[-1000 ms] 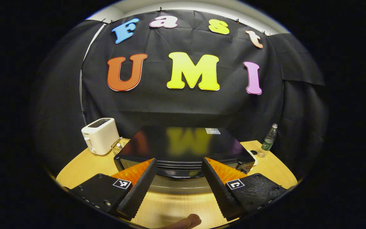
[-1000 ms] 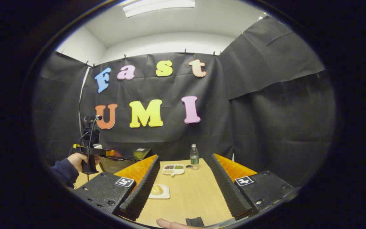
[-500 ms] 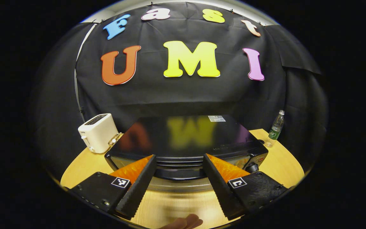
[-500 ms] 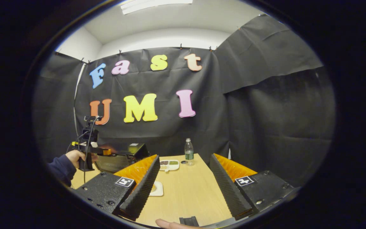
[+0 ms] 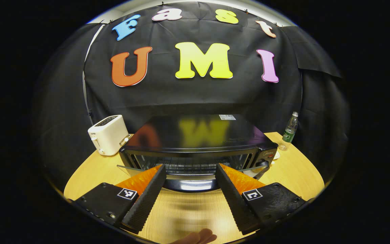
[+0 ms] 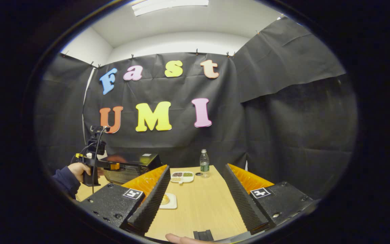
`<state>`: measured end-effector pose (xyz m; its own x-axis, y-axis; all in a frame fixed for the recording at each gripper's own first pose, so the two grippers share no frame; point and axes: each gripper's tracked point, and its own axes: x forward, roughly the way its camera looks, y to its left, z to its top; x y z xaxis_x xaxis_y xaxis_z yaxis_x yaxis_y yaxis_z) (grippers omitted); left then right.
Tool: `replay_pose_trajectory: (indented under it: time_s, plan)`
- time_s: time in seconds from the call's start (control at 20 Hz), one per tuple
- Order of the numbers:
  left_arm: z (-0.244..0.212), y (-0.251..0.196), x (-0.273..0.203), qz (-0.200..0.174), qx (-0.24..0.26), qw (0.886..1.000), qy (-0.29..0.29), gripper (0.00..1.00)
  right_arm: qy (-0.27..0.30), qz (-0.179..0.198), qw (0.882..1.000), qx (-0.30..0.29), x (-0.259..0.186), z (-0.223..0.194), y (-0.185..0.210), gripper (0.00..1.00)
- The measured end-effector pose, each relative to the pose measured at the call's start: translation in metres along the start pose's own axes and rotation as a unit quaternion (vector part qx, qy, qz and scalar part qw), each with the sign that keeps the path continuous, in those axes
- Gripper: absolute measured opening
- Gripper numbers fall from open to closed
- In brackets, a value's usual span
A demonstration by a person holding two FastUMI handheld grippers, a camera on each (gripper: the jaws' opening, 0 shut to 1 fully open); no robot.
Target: Open the electric oven with the left hand, put the food in, and close the electric oven.
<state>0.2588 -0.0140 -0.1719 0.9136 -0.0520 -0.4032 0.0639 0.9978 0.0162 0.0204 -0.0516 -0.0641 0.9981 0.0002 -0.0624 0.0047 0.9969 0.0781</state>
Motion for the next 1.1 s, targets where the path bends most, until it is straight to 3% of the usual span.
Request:
replay_pose_trajectory:
  time_s: [0.8, 1.1]
  plan:
    - [-0.087, -0.002, -0.052, -0.001, -0.014, 0.998, -0.054, 0.97, 0.017, 0.009, 1.0, -0.015, 0.008, -0.017, 0.028, 0.97]
    - [-0.126, -0.004, -0.058, -0.002, -0.014, 0.999, -0.038, 0.97, 0.029, 0.006, 0.999, -0.02, 0.017, -0.028, 0.03, 0.97]
